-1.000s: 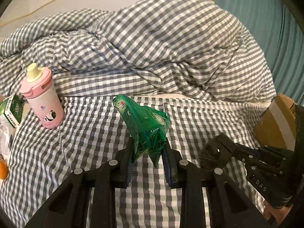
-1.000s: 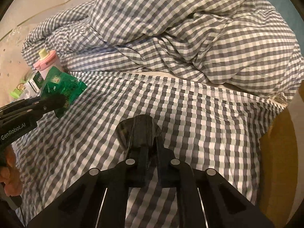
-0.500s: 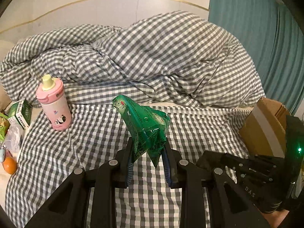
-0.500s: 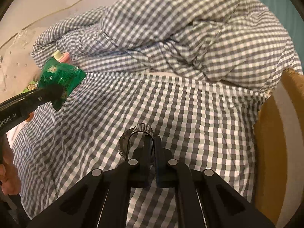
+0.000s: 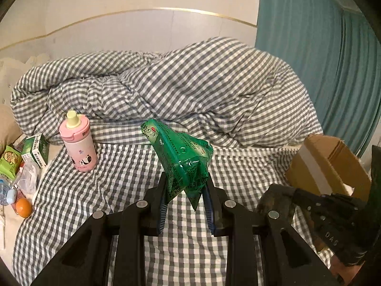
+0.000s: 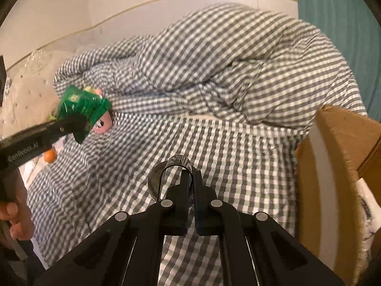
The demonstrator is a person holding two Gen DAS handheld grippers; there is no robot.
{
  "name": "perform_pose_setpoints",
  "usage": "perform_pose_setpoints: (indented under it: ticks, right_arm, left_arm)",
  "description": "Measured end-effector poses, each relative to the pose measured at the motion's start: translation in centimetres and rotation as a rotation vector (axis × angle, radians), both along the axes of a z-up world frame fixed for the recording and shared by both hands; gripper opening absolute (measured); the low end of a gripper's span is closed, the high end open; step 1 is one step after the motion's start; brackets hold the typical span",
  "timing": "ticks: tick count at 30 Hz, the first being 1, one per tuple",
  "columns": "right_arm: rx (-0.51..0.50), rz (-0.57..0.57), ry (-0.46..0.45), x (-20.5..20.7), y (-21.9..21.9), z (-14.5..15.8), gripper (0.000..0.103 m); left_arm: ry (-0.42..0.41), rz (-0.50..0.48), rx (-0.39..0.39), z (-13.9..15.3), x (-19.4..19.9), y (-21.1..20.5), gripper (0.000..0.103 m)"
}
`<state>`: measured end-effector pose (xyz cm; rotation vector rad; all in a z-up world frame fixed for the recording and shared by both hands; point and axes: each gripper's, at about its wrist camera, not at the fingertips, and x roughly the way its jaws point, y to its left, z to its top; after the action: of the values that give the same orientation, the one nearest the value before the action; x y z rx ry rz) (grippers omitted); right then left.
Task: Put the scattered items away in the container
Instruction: 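Lift and carry the green packet and black case over the cardboard box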
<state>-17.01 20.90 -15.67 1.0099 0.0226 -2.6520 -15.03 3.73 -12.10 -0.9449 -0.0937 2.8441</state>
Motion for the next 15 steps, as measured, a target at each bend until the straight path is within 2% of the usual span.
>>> perform_pose_setpoints:
  ticks: [15]
  right_arm:
    - [0.006,-0.073,0.138,5.7,3.0,7.5,0.003]
  left_arm:
    - [0.118,-0.043,0.023,5.7,5.1,2.1,0.027]
